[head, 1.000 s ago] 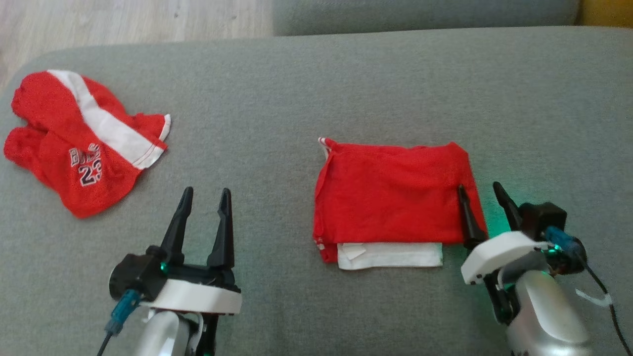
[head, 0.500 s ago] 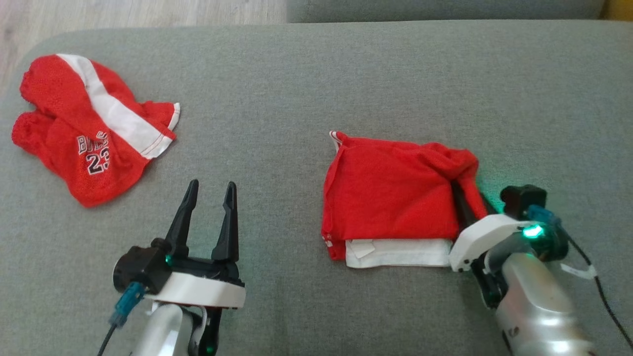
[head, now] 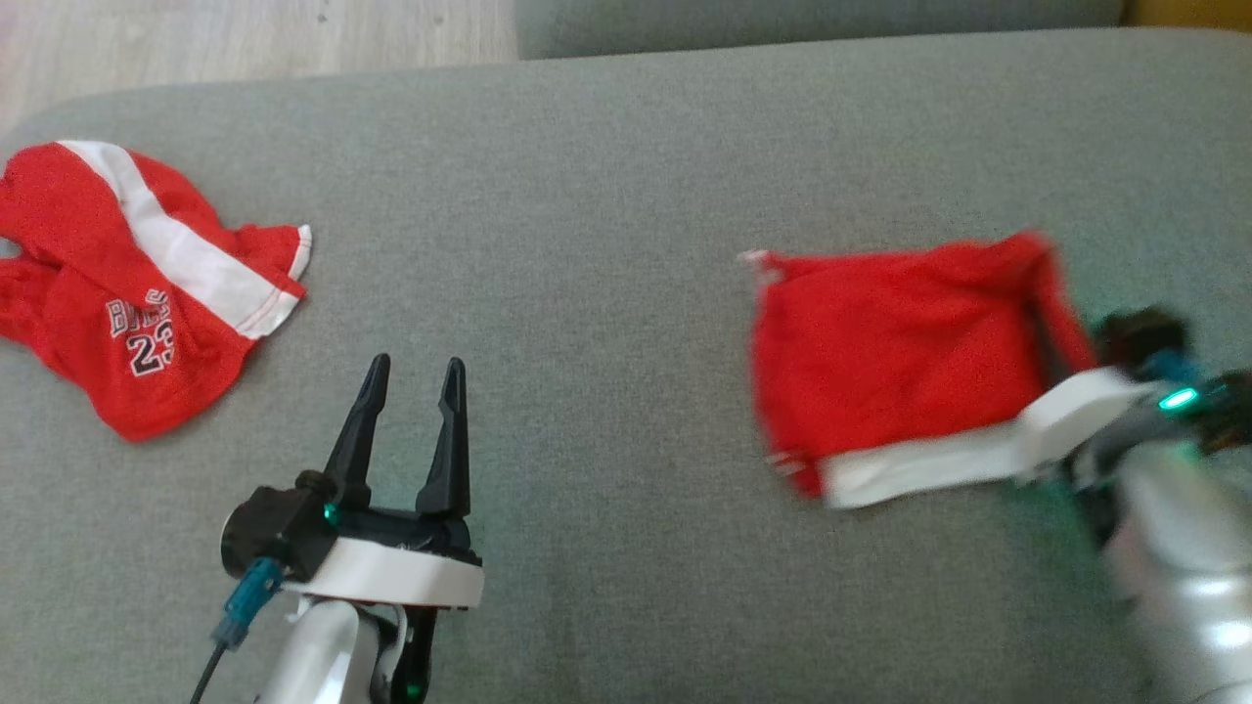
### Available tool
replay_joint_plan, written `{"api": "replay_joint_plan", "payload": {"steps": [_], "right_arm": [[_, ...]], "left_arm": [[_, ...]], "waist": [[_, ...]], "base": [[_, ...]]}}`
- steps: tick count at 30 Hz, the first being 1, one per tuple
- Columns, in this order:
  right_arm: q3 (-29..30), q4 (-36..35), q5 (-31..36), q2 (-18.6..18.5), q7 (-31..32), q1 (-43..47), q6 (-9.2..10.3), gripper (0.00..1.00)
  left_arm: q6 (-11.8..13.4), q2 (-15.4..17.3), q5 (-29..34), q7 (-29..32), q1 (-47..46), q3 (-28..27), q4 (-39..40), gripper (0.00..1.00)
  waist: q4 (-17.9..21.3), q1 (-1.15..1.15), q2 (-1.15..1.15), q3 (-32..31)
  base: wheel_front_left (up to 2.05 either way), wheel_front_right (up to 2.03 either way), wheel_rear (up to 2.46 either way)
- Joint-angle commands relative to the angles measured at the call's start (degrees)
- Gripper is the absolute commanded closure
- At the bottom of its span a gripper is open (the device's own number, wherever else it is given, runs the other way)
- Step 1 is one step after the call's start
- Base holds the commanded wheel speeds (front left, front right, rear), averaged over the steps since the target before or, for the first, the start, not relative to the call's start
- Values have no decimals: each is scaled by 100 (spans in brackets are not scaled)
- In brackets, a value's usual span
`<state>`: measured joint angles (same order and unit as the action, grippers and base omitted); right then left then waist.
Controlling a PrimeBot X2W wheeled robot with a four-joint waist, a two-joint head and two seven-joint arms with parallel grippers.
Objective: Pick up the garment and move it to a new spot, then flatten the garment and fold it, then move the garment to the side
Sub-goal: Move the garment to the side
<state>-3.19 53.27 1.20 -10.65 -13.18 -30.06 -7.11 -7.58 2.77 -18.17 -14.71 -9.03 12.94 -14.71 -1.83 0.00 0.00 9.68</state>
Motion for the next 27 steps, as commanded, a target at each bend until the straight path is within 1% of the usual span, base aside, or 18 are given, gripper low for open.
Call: {"api": "replay_joint_plan", "payload": {"steps": [1, 8, 12, 15, 17, 20, 26, 27], "right_arm": [[-35, -217, 92, -257, -56, -304, -37, 100], [265, -105, 257, -1479, 166, -713, -37, 100], [431, 112, 338, -1983, 275, -893, -37, 100], [553, 297, 390, -2245, 316, -1022, -37, 100], [669, 412, 468, -2381, 350, -1107, -37, 100], [947, 503, 684, -2444, 428, -1238, -37, 100], [1279, 545, 993, -2312, 391, -1347, -37, 100], [1343, 536, 1051, -2293, 373, -1355, -37, 70]], "left_arm": [[9, 11, 42, -29, -144, -196, 190, 0], [9, 10, 56, -29, -323, -144, 218, 0], [9, 15, 52, -29, -433, -112, 207, 0], [9, 21, 39, -29, -496, -104, 195, 0], [9, 25, 34, -29, -522, -105, 191, 0], [9, 27, 29, -29, -543, -113, 187, 0], [9, 26, 30, -29, -545, -131, 174, 0], [9, 26, 30, -29, -553, -129, 167, 0]], "waist": [[26, 0, 0, 74], [-8, 0, 0, 408], [-75, 0, 0, 572], [-126, 0, 0, 655], [-158, 0, 0, 699], [-184, 0, 0, 740], [-182, 0, 0, 754], [-181, 0, 0, 750]], "base": [[0, 0, 0], [0, 0, 0], [0, 0, 0], [0, 0, 0], [0, 0, 0], [0, 0, 0], [0, 0, 0], [0, 0, 0]]}}
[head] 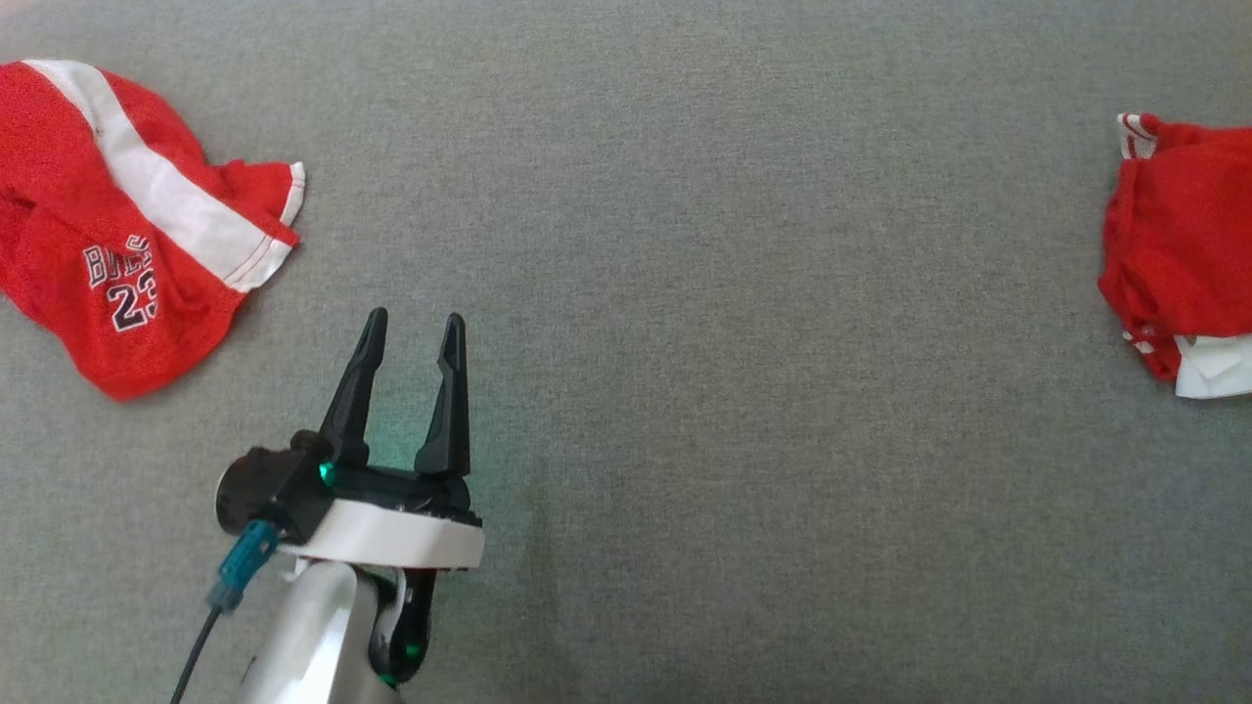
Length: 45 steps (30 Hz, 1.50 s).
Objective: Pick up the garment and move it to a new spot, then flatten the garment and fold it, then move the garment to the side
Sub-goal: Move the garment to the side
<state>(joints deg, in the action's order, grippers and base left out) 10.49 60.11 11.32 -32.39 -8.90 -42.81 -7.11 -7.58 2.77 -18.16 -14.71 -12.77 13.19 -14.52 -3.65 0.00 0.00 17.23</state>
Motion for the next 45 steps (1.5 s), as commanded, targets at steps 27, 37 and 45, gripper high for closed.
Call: {"api": "replay_joint_plan", "payload": {"steps": [27, 37, 45], "right_arm": [[-884, -2790, -1519, 2493, -604, 1489, -37, 0], [-1244, -3610, -1800, 2918, -608, 2923, -37, 0], [-1324, -4048, -1834, 2949, -609, 3435, -37, 0]], "left_arm": [[9, 13, 23, -29, 423, -468, 306, 0], [9, 11, -38, -29, 678, -387, 335, 0], [9, 11, -56, -29, 797, -327, 347, 0]], "waist": [[387, 0, 0, -1268], [333, 0, 0, -1491], [282, 0, 0, -1512]], "base": [[0, 0, 0], [0, 0, 0], [0, 0, 0]]}}
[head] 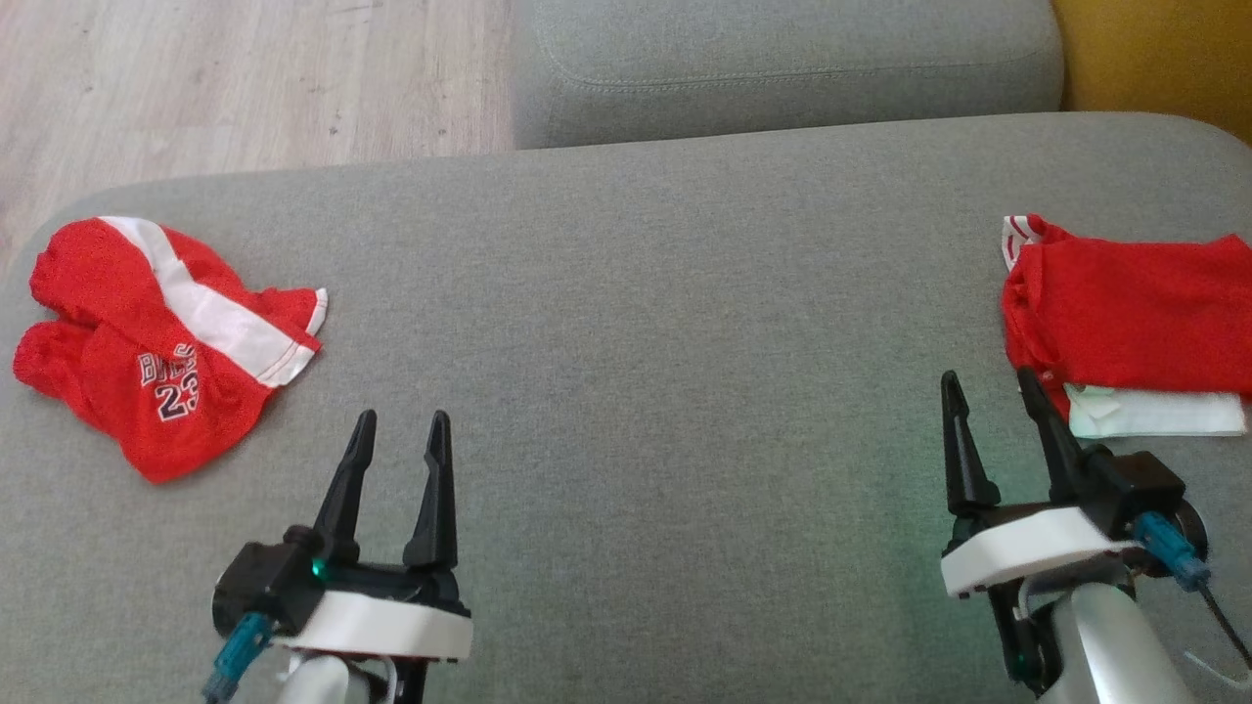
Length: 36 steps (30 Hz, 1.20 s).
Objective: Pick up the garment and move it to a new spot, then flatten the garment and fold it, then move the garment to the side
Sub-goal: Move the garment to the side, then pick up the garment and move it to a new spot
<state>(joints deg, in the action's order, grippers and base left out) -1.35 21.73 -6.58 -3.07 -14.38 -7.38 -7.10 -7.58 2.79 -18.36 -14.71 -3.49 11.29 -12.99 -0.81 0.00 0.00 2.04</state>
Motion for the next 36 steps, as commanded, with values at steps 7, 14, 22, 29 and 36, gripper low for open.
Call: {"api": "replay_joint_plan", "payload": {"steps": [7, 14, 22, 29, 36], "right_arm": [[-80, -346, -55, 18, -62, -68, -39, 0], [-120, -397, -51, 19, -62, -7, -39, 0], [-182, -366, -69, 19, -62, 10, -39, 0], [-323, -353, -75, 19, -62, 112, -39, 0], [-603, -345, -161, 19, -62, 130, -39, 0]], "left_arm": [[9, 10, -23, -29, -116, -212, 219, 0], [9, 10, -35, -29, -87, -232, 248, 0], [9, 10, -24, -29, -67, -256, 251, 0], [9, 9, -5, -29, -75, -282, 200, 0], [11, 9, 73, -29, -18, -474, 173, 0]], "waist": [[-15, 0, 0, 7], [-32, 0, 0, -17], [-16, 0, 0, -16], [-250, 0, 0, -112], [-670, 0, 0, -226]], "base": [[0, 0, 0], [0, 0, 0], [0, 0, 0], [0, 0, 0], [0, 0, 0]]}}
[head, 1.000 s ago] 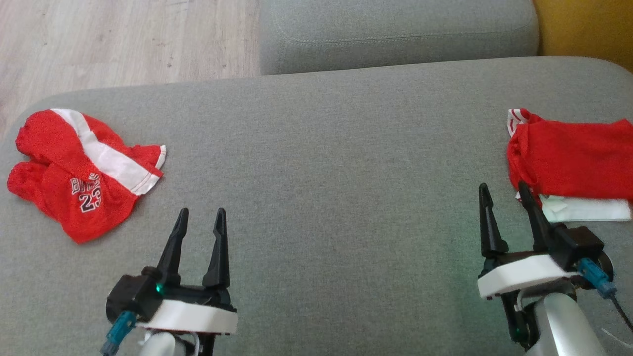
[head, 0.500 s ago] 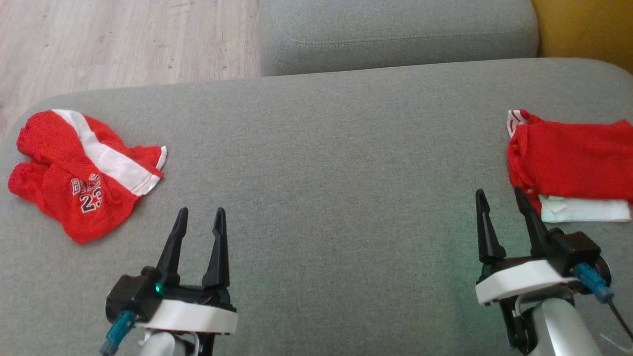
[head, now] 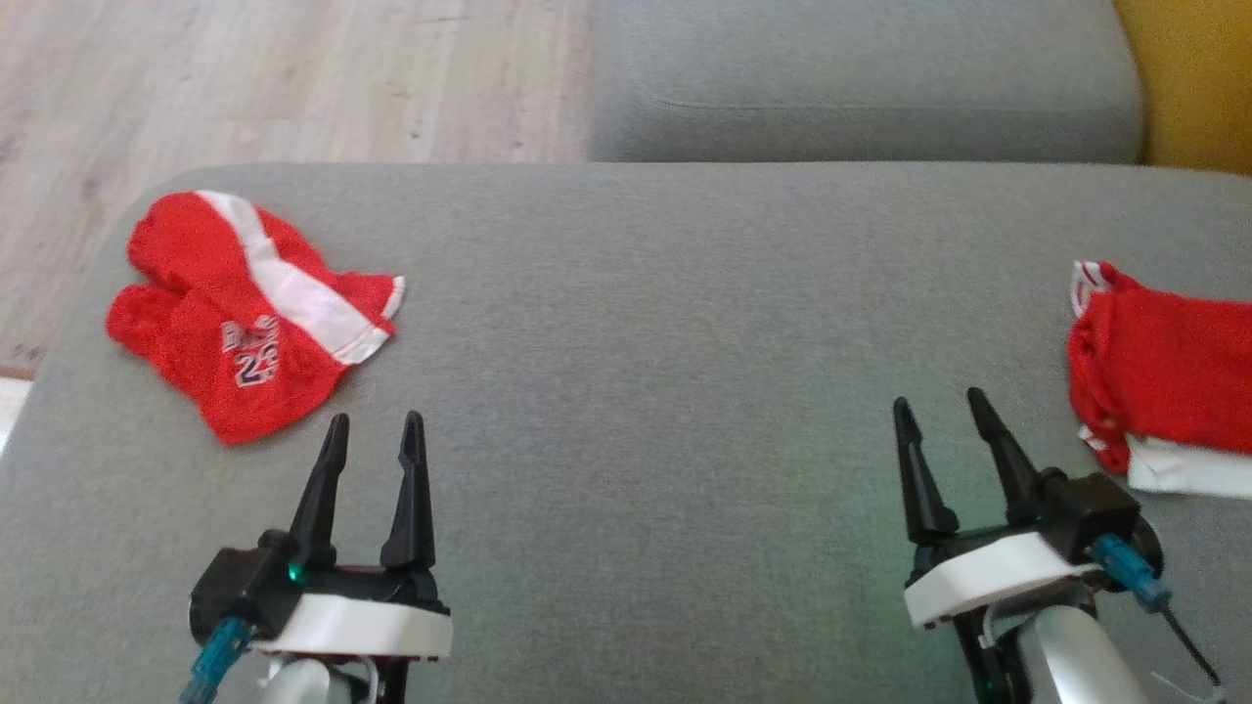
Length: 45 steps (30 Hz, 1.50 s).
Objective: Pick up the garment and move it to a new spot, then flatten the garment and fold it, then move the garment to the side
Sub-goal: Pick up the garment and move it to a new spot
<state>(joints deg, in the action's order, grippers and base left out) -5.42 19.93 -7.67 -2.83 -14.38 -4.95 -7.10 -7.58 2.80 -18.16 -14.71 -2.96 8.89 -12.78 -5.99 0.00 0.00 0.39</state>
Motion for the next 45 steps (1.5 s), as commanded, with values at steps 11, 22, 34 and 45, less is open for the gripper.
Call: {"api": "replay_joint_plan", "payload": {"steps": [11, 22, 34, 45], "right_arm": [[-659, -54, -245, -5, -62, -62, -39, 0], [-889, 4, -341, -5, -62, -103, -39, 0], [-913, -94, -293, -5, -62, -309, -39, 0], [-492, -397, 198, -5, -62, -774, -39, 0]], "left_arm": [[11, 8, 181, -29, 92, -607, 144, 0], [10, 8, 191, -29, 117, -773, 173, 0], [10, 23, 387, -29, -218, -1138, 88, 0], [9, 1081, 669, 329, -2161, -1143, -1569, 0]], "waist": [[-763, 0, 0, -207], [-950, 0, 0, -149], [-757, 0, 0, 317], [-383, 0, 0, 1499]], "base": [[0, 0, 0], [0, 0, 0], [0, 0, 0], [0, 0, 0]]}}
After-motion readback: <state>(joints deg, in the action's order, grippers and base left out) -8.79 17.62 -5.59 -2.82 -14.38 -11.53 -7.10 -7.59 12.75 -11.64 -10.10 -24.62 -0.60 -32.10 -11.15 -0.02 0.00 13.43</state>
